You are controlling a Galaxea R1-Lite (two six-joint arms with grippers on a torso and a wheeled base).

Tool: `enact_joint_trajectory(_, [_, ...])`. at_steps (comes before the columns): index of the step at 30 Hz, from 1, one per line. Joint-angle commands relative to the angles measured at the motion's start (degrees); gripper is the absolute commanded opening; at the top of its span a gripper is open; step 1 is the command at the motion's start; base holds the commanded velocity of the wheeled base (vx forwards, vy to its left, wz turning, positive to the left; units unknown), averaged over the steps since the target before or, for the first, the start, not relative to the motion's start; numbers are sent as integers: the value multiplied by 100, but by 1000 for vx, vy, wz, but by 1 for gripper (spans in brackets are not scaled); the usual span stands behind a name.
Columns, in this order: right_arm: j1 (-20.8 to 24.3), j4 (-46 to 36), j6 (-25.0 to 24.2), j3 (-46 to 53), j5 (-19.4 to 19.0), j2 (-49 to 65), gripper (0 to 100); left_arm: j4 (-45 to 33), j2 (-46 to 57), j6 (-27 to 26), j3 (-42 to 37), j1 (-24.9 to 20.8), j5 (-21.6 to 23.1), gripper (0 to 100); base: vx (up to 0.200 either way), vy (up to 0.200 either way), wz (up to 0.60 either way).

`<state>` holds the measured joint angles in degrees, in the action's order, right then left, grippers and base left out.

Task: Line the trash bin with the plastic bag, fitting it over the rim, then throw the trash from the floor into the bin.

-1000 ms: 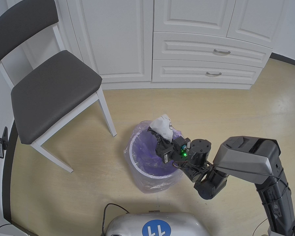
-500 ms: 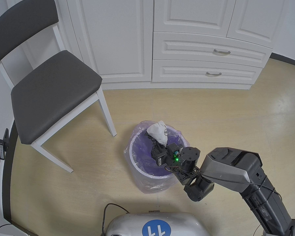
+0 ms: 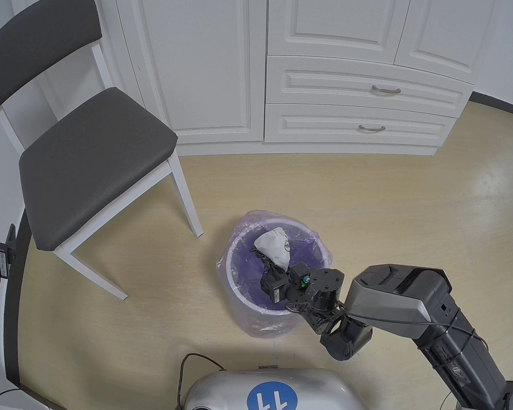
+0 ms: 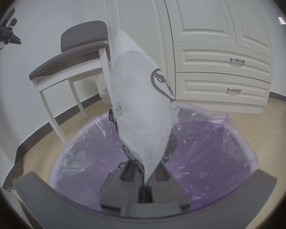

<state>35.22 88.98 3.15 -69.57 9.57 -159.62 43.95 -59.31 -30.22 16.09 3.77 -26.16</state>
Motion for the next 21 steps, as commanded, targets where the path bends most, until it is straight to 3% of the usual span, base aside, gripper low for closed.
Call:
enact_joint_trajectory(1, [29, 102, -60, 23, 1, 19, 0, 0, -11, -1, -10, 1, -3, 100, 0, 0, 0])
enact_joint_trajectory(9, [73, 102, -156, -724, 230, -315, 0, 9, -2, -10, -10, 1, -3, 100, 0, 0, 0])
enact_joint_trajectory(10, [126, 76, -183, -1041, 493, -429, 0, 9, -19, -10, -10, 1, -3, 100, 0, 0, 0])
enact_joint_trajectory(14, [161, -118, -657, -1357, 564, -429, 0, 9, -46, -10, -18, -43, -3, 100, 0, 0, 0])
enact_joint_trajectory(21, [196, -329, -1053, -1515, 572, -420, 0, 9, -55, -10, -18, -51, -3, 100, 0, 0, 0])
